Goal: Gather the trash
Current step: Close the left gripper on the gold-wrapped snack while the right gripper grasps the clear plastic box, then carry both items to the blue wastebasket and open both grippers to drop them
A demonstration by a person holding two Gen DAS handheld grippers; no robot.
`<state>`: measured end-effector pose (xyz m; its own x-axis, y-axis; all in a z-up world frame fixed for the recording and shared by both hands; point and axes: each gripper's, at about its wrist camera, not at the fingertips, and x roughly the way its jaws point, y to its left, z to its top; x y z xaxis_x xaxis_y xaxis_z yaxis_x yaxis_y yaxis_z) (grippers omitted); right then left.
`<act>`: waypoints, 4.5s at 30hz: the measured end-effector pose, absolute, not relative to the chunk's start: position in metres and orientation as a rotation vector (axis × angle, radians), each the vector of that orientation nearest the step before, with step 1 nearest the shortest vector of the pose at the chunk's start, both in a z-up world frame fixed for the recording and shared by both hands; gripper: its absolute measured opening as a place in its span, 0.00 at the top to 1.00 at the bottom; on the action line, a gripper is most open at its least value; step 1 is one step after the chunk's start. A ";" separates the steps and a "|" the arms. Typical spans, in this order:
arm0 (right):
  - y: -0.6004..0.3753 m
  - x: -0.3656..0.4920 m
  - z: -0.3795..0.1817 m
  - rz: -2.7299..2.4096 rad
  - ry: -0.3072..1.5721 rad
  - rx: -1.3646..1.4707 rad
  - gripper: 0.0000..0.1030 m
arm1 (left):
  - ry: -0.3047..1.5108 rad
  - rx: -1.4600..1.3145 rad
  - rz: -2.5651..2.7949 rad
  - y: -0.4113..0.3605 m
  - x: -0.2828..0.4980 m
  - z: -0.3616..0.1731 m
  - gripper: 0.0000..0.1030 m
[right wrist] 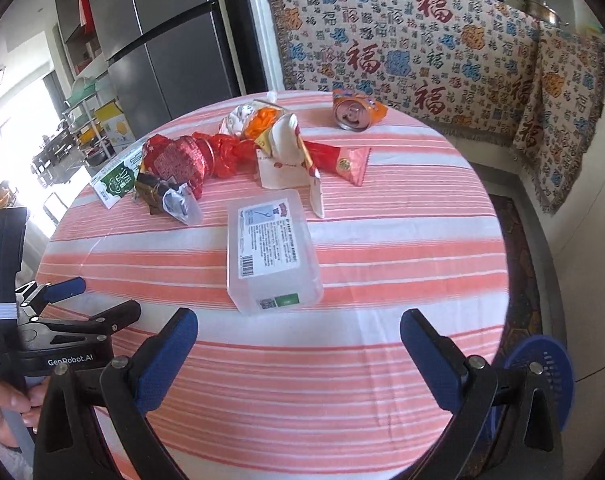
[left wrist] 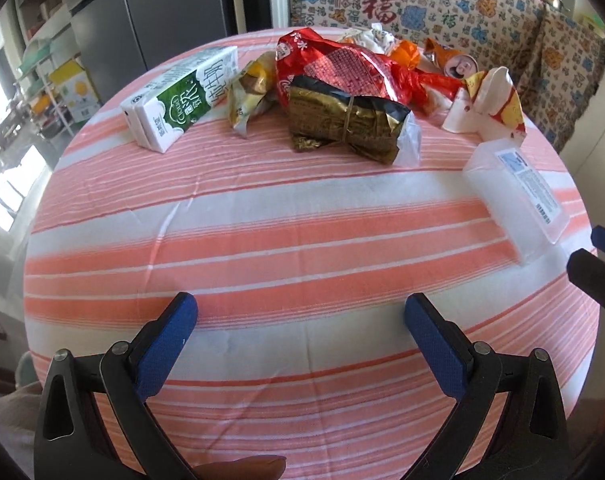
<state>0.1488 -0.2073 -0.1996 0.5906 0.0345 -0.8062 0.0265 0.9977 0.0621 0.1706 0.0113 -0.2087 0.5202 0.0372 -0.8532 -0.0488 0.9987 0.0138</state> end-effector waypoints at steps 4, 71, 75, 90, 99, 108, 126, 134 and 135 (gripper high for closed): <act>-0.200 0.174 -0.216 0.044 0.978 0.029 0.01 | 0.997 -0.019 0.067 0.014 0.174 -0.210 0.00; -0.209 0.181 -0.227 0.057 1.008 0.038 0.26 | 1.060 -0.203 -0.010 0.080 0.219 -0.188 0.01; -0.212 0.182 -0.217 0.068 0.980 0.040 0.26 | 1.029 -0.245 0.082 0.070 0.237 -0.192 0.01; -0.207 0.178 -0.210 0.149 1.033 0.040 0.37 | 1.081 -0.135 0.043 0.116 0.215 -0.204 0.01; -0.193 0.204 -0.197 0.179 1.098 -0.047 0.30 | 1.098 0.007 0.020 0.091 0.247 -0.209 0.12; -0.198 0.201 -0.194 0.191 1.112 -0.053 0.39 | 1.039 0.017 -0.136 0.046 0.225 -0.181 0.57; -0.413 0.088 -0.142 -0.218 0.925 0.286 0.39 | 0.996 0.066 -0.635 -0.247 0.207 -0.160 0.57; -0.542 0.016 -0.180 -0.518 0.984 0.404 0.39 | 1.096 0.085 -0.811 -0.393 0.198 -0.196 0.57; -0.552 0.010 -0.188 -0.541 0.987 0.425 0.39 | 1.107 0.095 -0.819 -0.409 0.197 -0.203 0.57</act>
<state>0.0096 -0.5524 -0.1879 0.4391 -0.2341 -0.8674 0.6055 0.7904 0.0932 0.1969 -0.4086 -0.2031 0.1936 -0.5375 -0.8207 0.6274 0.7109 -0.3176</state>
